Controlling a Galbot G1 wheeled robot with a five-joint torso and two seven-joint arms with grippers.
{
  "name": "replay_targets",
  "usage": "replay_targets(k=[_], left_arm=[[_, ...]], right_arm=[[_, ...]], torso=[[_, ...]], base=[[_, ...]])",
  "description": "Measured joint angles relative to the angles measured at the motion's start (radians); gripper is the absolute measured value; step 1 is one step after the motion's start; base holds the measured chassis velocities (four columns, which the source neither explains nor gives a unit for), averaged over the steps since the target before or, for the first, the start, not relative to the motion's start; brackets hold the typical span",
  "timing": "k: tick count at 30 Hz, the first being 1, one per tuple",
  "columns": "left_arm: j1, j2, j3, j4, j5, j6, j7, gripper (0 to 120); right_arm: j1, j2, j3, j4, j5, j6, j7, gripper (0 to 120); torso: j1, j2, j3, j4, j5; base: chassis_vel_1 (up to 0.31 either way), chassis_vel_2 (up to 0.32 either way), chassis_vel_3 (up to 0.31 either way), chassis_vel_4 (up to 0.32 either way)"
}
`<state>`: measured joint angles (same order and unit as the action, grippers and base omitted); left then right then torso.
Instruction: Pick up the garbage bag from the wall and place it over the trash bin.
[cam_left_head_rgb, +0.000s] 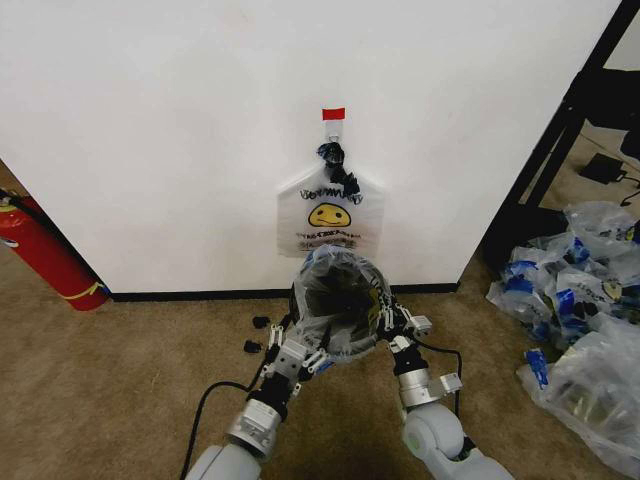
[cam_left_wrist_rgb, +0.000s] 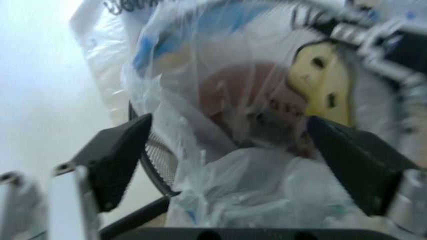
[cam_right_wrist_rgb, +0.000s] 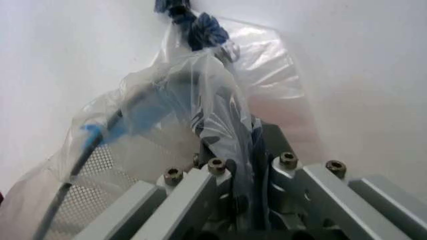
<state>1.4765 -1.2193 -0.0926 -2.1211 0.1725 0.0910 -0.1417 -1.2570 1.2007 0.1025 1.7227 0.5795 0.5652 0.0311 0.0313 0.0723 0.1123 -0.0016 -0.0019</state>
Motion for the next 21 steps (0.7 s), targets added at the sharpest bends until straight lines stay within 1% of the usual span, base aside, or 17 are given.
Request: replay_targets(k=[2, 5, 8, 17, 20, 21], left_arm=[[-0.009, -0.003, -0.003, 0.010, 0.010, -0.003, -0.011, 98], [-0.036, -0.013, -0.016, 0.039, 0.046, -0.007, -0.066, 100], [-0.048, -0.016, -0.034, 0.041, 0.076, -0.007, -0.103, 100], [-0.048, -0.026, -0.047, 0.041, 0.126, -0.004, -0.139, 100], [-0.036, -0.029, -0.032, 0.024, 0.132, -0.002, -0.139, 100], [-0.018, -0.034, -0.016, 0.009, 0.154, -0.001, -0.138, 100]], right_arm=[[-0.003, -0.001, 0.000, 0.004, 0.000, 0.000, -0.001, 2], [-0.010, -0.004, 0.000, 0.015, -0.010, 0.000, -0.004, 2], [-0.011, -0.004, 0.001, 0.015, -0.025, 0.002, -0.006, 2], [-0.005, 0.002, 0.003, 0.009, -0.048, 0.007, -0.001, 2], [-0.004, 0.005, 0.003, 0.007, -0.060, 0.009, 0.007, 2], [-0.002, 0.008, 0.002, 0.005, -0.069, 0.013, 0.014, 2]], torso=[[0.000, 0.000, 0.000, -0.0001, 0.0000], [0.000, 0.000, 0.000, 0.0000, -0.0001], [0.000, 0.000, 0.000, 0.0000, 0.0001], [0.000, 0.000, 0.000, 0.0000, 0.0001], [0.000, 0.000, 0.000, 0.0000, 0.0000], [0.000, 0.000, 0.000, 0.0000, 0.0002]], base=[[0.000, 0.000, 0.000, 0.000], [0.000, 0.000, 0.000, 0.000], [0.000, 0.000, 0.000, 0.000], [0.000, 0.000, 0.000, 0.000], [0.000, 0.000, 0.000, 0.000], [0.000, 0.000, 0.000, 0.000]])
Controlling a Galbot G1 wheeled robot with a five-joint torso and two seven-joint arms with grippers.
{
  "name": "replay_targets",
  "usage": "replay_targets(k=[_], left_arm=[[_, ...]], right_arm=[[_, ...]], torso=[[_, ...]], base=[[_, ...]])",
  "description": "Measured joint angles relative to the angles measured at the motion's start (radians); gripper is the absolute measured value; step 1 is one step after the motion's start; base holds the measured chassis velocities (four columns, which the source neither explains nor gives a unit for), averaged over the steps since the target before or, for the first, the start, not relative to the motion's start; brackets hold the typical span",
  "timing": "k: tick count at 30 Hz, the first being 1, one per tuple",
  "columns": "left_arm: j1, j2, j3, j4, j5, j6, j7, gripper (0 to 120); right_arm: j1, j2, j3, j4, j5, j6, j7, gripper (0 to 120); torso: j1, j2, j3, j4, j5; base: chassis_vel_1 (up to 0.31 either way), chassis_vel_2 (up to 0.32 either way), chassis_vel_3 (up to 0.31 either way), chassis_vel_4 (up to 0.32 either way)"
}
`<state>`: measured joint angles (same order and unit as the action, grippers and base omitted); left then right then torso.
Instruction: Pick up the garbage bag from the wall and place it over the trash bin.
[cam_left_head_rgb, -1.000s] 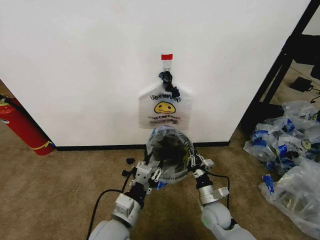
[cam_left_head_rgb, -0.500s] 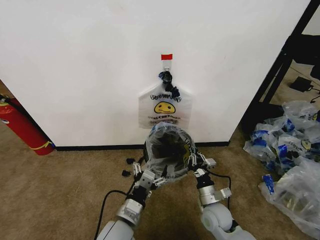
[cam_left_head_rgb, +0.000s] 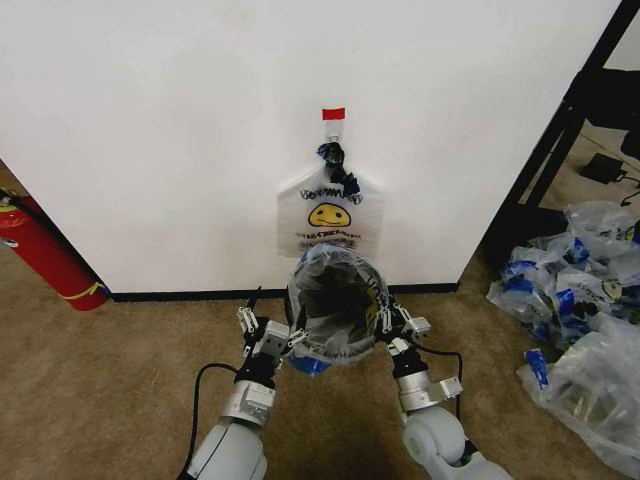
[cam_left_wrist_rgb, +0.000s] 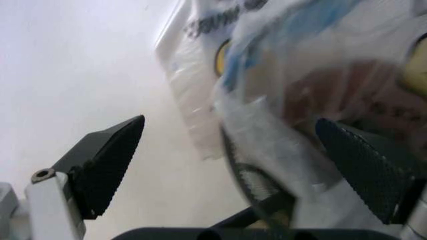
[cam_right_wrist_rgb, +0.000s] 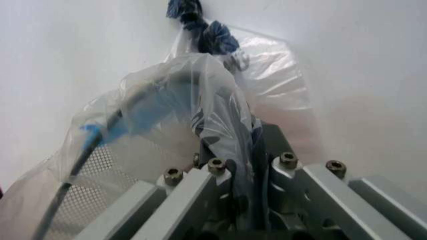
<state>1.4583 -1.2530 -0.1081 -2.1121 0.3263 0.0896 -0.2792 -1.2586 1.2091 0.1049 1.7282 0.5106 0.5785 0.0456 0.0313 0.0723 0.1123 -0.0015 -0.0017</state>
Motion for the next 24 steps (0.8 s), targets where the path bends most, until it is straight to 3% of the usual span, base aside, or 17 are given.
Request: replay_targets(k=[12, 24], left_arm=[[-0.004, -0.089, -0.006, 0.099, 0.194, 0.009, -0.066, 100], [-0.013, -0.093, -0.031, 0.096, 0.227, 0.022, -0.095, 100]], right_arm=[[-0.012, 0.030, -0.025, 0.042, -0.062, -0.005, 0.111, 2], [-0.012, 0.028, -0.021, 0.036, -0.086, 0.000, 0.111, 2]], torso=[[0.000, 0.000, 0.000, 0.0000, -0.0001], [0.000, 0.000, 0.000, 0.0000, -0.0001]], base=[[0.000, 0.000, 0.000, 0.000], [0.000, 0.000, 0.000, 0.000]])
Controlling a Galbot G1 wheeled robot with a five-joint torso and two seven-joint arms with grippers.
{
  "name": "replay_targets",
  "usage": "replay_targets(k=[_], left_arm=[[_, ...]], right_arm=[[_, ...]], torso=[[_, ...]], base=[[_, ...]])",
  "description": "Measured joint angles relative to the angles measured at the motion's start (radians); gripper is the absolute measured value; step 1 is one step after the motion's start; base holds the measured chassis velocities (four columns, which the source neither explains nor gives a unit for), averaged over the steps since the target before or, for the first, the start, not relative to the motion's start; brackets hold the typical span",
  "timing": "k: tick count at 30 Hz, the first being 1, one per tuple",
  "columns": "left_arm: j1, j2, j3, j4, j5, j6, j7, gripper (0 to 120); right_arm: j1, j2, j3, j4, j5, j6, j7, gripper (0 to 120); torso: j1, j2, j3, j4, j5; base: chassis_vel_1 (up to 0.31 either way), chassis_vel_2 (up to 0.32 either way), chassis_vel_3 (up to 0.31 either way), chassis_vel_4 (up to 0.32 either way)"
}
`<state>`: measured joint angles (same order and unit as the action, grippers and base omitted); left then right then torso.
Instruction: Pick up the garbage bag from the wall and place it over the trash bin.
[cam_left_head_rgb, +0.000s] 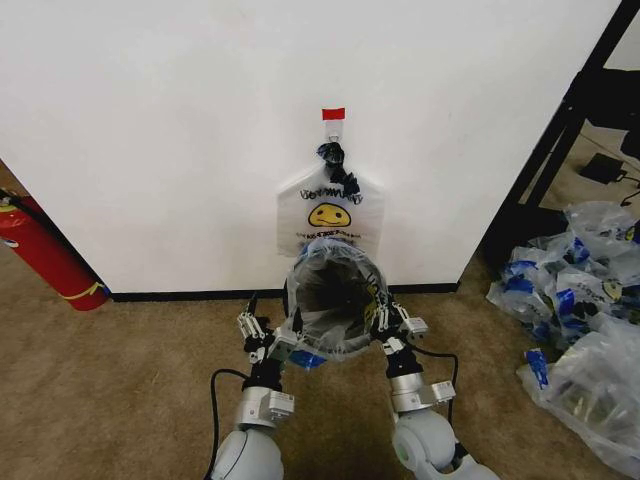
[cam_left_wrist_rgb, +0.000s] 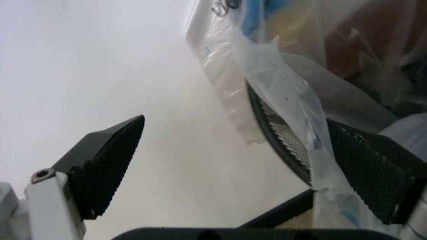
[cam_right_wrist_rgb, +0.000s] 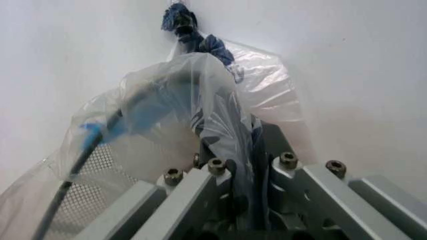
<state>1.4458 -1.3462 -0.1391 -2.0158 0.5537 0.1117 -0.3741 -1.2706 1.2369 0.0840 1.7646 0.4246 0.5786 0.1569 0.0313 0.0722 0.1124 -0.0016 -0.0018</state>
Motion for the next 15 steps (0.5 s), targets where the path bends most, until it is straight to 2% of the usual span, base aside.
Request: replay_targets(k=[15], left_arm=[[-0.027, 0.021, -0.062, 0.026, -0.014, 0.001, -0.011, 100]], right_arm=[[-0.005, -0.006, 0.009, 0.008, 0.002, 0.001, 0.001, 2]], torso=[[0.000, 0.000, 0.000, 0.0000, -0.0001]], base=[[0.000, 0.000, 0.000, 0.000]])
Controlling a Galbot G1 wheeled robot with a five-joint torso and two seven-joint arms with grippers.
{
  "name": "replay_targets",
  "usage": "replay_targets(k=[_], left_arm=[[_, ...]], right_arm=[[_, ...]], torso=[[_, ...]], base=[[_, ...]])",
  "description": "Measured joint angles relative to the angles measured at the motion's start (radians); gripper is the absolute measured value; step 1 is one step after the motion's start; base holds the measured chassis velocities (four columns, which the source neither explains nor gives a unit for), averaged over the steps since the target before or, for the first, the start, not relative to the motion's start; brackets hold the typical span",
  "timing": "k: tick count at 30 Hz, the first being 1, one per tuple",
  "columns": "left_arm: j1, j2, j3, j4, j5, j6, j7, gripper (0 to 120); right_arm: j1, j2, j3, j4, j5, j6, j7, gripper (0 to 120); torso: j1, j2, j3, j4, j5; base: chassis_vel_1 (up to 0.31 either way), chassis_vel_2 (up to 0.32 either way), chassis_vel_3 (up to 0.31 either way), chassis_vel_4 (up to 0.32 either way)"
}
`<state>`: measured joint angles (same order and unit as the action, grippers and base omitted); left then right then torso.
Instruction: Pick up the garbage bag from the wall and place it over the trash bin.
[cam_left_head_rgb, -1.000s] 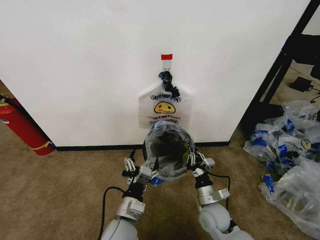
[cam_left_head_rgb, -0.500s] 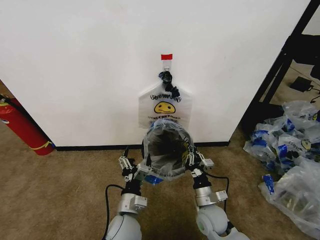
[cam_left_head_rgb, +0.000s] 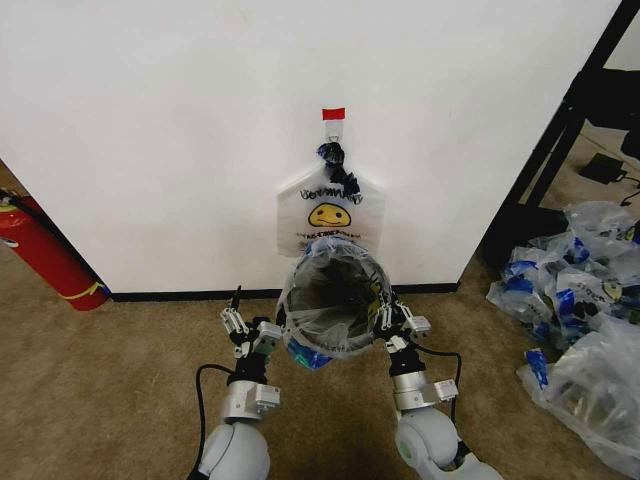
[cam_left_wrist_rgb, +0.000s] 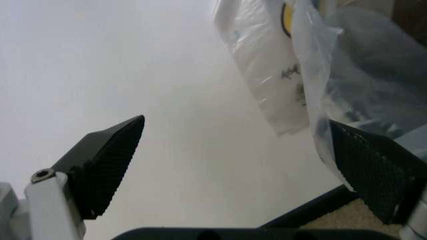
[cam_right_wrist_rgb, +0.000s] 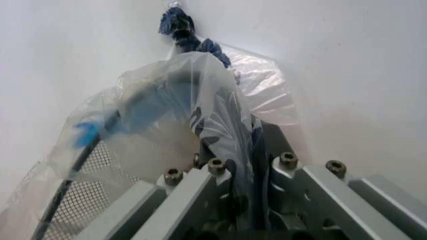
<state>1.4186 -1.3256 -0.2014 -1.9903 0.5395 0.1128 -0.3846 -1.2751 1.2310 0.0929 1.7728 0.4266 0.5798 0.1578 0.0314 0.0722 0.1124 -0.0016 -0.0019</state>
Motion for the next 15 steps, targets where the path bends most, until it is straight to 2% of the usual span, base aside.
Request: replay_targets(k=[9, 15], left_arm=[[-0.001, 0.007, -0.008, 0.019, -0.004, -0.010, -0.001, 100], [-0.017, 0.007, -0.017, 0.056, -0.004, -0.043, 0.003, 100]], right_arm=[[-0.001, -0.012, -0.002, 0.014, 0.058, -0.009, -0.005, 2], [-0.007, -0.033, -0.007, 0.040, 0.175, -0.030, -0.049, 2]], torso=[[0.000, 0.000, 0.000, 0.0000, 0.0000], [0.000, 0.000, 0.000, 0.0000, 0.0001]], base=[[0.000, 0.000, 0.000, 0.000], [0.000, 0.000, 0.000, 0.000]])
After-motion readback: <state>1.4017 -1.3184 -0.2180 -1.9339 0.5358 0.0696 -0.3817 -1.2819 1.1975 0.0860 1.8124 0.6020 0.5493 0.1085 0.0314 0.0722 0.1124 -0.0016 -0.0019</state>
